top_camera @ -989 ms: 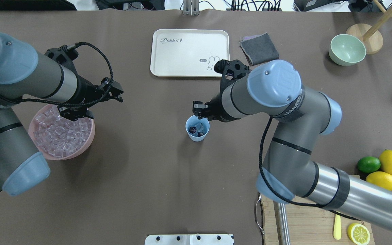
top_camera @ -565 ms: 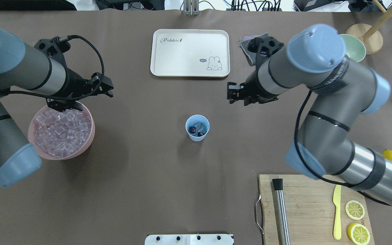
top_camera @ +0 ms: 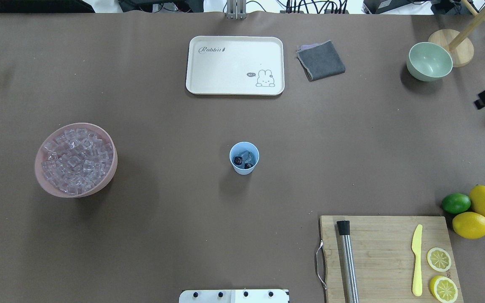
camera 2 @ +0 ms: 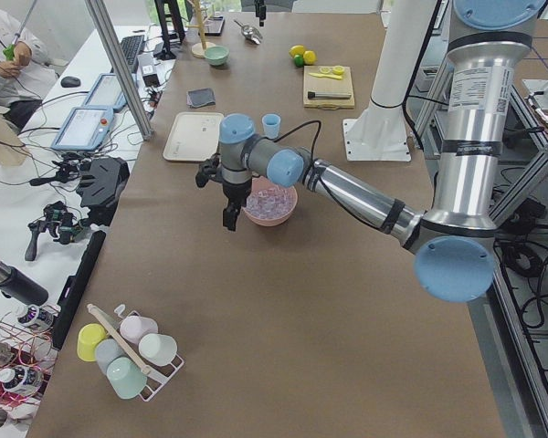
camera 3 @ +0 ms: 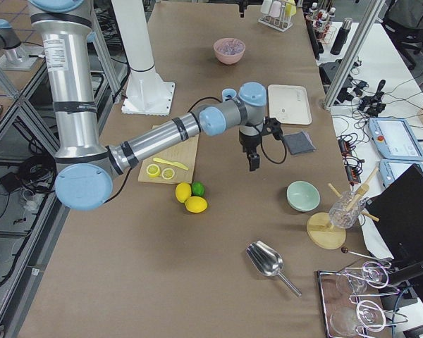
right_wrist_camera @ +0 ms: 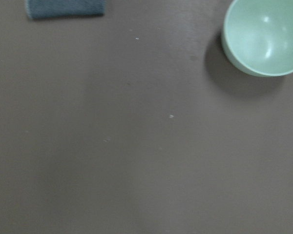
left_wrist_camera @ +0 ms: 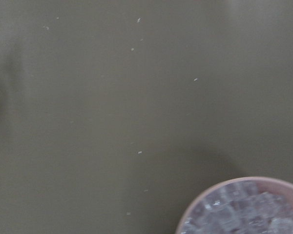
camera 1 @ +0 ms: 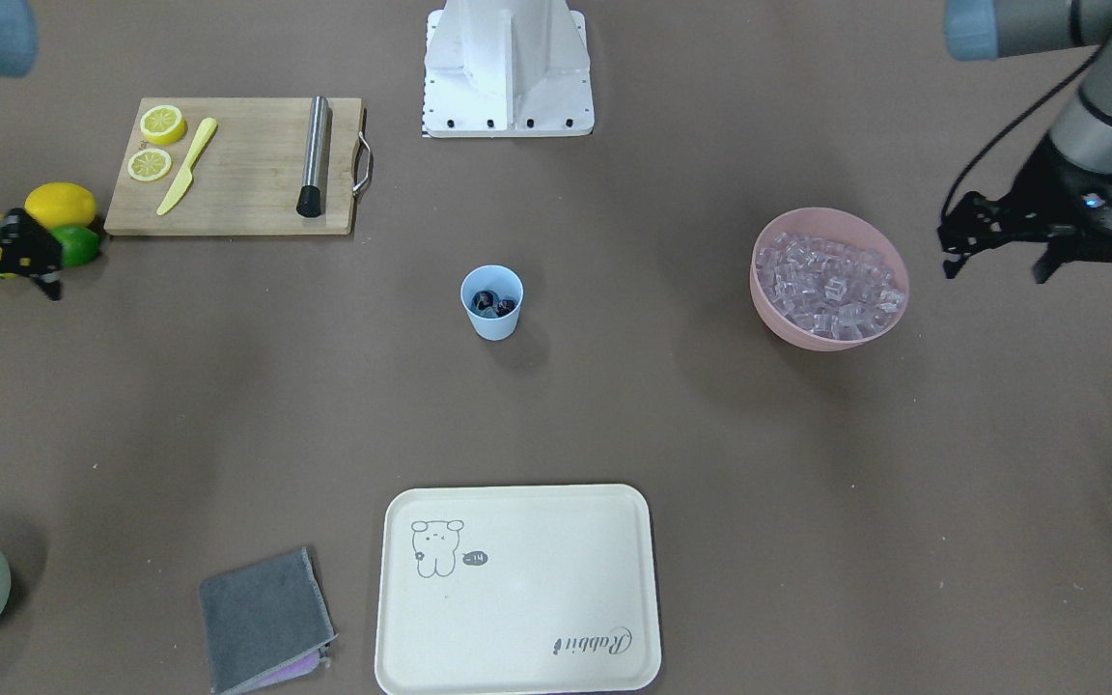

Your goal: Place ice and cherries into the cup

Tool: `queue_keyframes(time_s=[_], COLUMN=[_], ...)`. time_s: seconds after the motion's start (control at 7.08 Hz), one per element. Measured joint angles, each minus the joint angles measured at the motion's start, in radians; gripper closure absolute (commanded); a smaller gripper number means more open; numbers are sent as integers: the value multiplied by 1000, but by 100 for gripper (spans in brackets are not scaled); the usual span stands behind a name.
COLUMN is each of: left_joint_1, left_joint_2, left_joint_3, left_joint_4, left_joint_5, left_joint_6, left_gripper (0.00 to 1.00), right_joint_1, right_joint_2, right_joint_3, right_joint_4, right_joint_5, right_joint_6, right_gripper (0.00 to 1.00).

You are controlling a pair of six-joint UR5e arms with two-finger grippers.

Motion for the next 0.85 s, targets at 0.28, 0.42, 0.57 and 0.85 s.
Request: queue_keyframes(time_s=[0.28,0.42,0.57,0.85], left_joint_1=[-152,-187,-201,-211], left_joint_2=[111,125,125,131], left_joint_3=[49,69,97,126], left_joint_4=[-1,1,-2,-12], left_joint_5=[-64,-114,-143,-160], left_joint_6=[271,296,283,251], left_gripper=[2,2,2,2], right_joint_1=[194,253,293,321], right_joint_2=[-70,-109,-141,-176], right_joint_3=[-108,-123,-125,-117], right_joint_4=[-14,-19,-21,-19], right_joint_5=[21,21,23,17], right_joint_6=[-317,-402,-453,-485], right_gripper=[0,0,0,0])
